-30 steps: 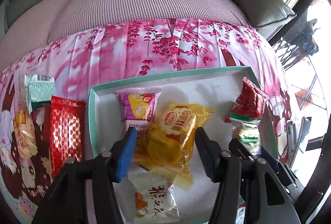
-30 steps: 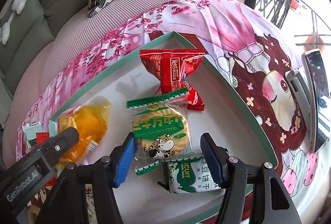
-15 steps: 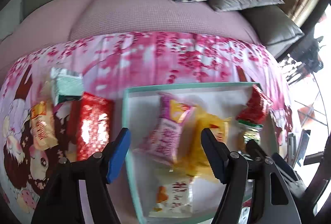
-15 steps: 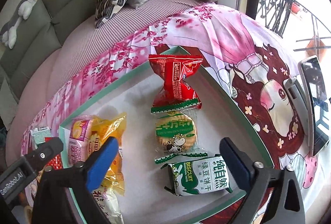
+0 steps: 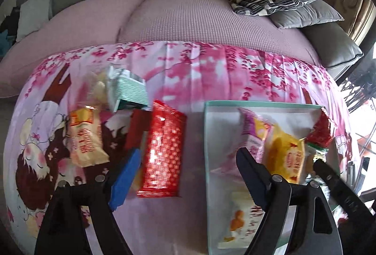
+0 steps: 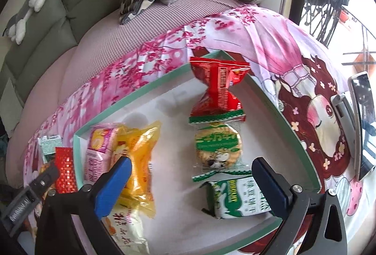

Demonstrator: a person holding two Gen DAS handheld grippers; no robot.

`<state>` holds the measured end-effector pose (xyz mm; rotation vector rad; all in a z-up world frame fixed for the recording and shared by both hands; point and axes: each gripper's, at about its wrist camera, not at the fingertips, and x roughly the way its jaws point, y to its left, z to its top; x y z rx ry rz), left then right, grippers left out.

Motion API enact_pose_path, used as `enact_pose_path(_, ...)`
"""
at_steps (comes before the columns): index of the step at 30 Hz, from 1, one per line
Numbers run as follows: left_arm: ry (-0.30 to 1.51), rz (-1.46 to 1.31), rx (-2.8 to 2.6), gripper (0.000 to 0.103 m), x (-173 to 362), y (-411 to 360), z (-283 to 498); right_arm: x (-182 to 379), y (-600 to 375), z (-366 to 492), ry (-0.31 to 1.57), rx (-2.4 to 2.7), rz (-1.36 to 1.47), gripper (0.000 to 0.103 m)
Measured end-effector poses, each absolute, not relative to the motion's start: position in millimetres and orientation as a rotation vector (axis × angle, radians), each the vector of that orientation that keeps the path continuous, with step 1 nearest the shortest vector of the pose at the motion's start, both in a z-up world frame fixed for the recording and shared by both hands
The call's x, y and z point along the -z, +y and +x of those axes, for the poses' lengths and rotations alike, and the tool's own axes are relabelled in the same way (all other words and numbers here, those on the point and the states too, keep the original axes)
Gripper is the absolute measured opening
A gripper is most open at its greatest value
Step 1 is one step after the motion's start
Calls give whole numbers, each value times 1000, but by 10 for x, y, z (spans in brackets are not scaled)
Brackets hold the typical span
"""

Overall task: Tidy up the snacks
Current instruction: 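Withdraw both tools from the tray back toward the snack pile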

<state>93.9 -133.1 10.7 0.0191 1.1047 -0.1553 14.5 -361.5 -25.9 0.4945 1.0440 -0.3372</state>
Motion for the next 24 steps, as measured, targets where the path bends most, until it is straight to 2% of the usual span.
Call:
enact_pose_path(16, 1111, -48, 61, 84, -53, -606, 792, 132, -3183, 223, 1037, 245, 382, 103)
enact_pose_path(24, 1134, -15, -3, 84, -50, -275, 703, 68, -2566, 265, 1076, 124, 286, 102)
